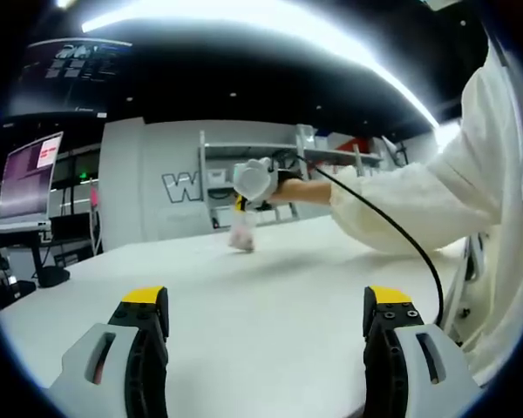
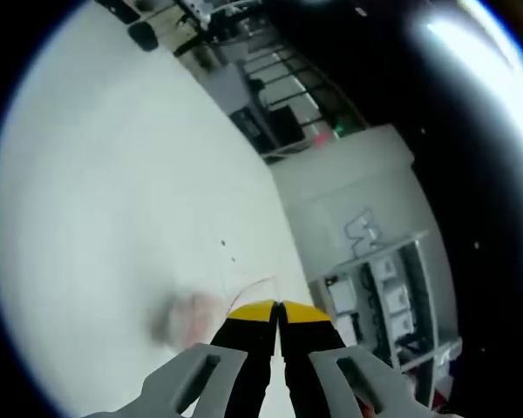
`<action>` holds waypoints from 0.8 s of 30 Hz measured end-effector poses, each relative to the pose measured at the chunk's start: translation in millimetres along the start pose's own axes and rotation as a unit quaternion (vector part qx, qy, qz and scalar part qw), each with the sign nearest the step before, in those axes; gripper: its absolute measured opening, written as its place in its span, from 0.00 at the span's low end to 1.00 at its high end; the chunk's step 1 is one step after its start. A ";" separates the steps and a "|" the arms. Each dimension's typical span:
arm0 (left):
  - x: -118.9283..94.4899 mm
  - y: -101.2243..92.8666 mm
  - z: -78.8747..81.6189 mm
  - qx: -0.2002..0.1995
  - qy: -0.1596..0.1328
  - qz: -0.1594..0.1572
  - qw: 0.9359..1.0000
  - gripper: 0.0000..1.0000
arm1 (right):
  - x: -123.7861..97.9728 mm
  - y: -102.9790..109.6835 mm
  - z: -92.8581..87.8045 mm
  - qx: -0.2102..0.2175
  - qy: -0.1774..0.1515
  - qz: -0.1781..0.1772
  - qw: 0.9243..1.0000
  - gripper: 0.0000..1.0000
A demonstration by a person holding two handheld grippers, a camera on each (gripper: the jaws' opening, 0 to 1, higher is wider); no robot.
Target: Open the resealable bag by pulling the two sides of the seal apart until the entire bag opening is separated and visibly accessible.
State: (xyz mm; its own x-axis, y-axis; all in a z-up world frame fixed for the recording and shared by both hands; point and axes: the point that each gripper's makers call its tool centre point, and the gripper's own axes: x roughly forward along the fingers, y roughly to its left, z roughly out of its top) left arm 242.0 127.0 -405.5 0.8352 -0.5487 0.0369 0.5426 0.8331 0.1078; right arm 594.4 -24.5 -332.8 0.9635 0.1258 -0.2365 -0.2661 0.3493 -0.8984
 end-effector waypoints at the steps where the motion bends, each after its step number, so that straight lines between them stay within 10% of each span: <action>1: -0.3 0.5 0.0 0.000 0.000 0.001 1.000 0.91 | 1.7 0.7 0.4 0.004 0.001 0.001 1.000 0.00; 24: -4.4 3.1 0.1 0.000 0.001 0.007 1.000 0.91 | 8.2 54.9 47.2 0.112 -0.031 0.086 0.989 0.00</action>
State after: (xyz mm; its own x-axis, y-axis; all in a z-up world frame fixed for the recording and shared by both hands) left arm 240.0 132.0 -405.3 0.8427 -0.5372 0.0369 0.5311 0.8405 0.1071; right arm 586.3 39.6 -366.6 0.9018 0.2551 -0.3489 -0.4321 0.5149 -0.7404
